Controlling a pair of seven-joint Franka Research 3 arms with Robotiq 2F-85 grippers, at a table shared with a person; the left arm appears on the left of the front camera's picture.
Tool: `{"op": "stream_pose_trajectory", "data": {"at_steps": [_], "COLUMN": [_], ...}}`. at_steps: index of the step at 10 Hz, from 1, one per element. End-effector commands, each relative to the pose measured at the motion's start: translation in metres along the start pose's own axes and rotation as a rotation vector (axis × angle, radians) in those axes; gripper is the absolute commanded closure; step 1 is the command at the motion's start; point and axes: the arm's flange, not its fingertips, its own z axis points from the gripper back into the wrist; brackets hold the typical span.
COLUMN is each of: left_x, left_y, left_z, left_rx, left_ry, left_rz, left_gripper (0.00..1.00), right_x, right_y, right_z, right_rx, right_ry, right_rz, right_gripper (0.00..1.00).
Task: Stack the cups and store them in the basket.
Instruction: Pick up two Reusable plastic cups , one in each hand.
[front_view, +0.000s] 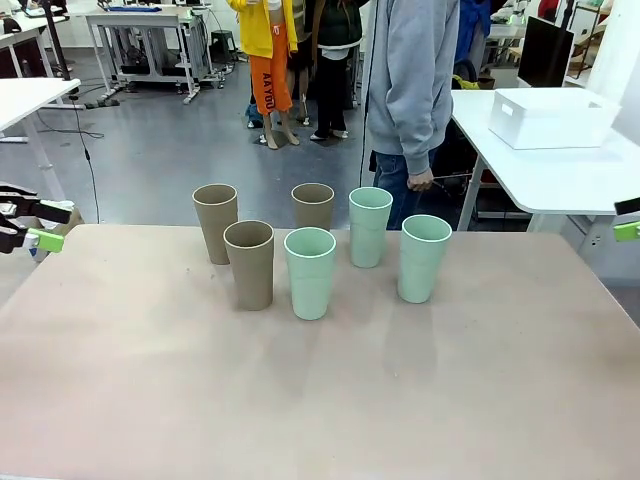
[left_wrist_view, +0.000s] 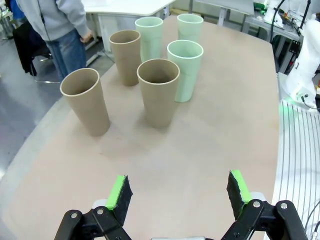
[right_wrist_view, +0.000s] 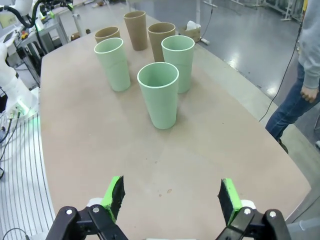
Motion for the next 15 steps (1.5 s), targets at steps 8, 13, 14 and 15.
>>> {"op": "stream_pose_trajectory", "data": {"at_steps": [8, 13, 14, 15], "left_x": [0.0006, 0.0006, 0.0006, 0.0006], "left_y": [0.0029, 0.0029, 0.0029, 0.0029], "left_z": [0.0005, 0.0005, 0.0005, 0.0005], "left_rx": [-0.002, -0.002, -0.002, -0.002], "left_ry": [-0.027, -0.027, -0.027, -0.027], "left_rz": [-0.026, -0.026, -0.026, -0.026], "left_gripper": [0.0, 0.0, 0.0, 0.0], "right_x": [0.001, 0.001, 0.001, 0.001], "right_y": [-0.0033, -0.0033, -0.0033, -0.0033], "right_z": [-0.0005, -0.0005, -0.0005, -0.0005], "right_rx": [0.0, 0.0, 0.0, 0.0], "right_ry": [-0.036, -0.036, -0.036, -0.036], "right_rz": [0.029, 0.029, 0.029, 0.029], "right_gripper": [0.0, 0.0, 0.0, 0.0]}}
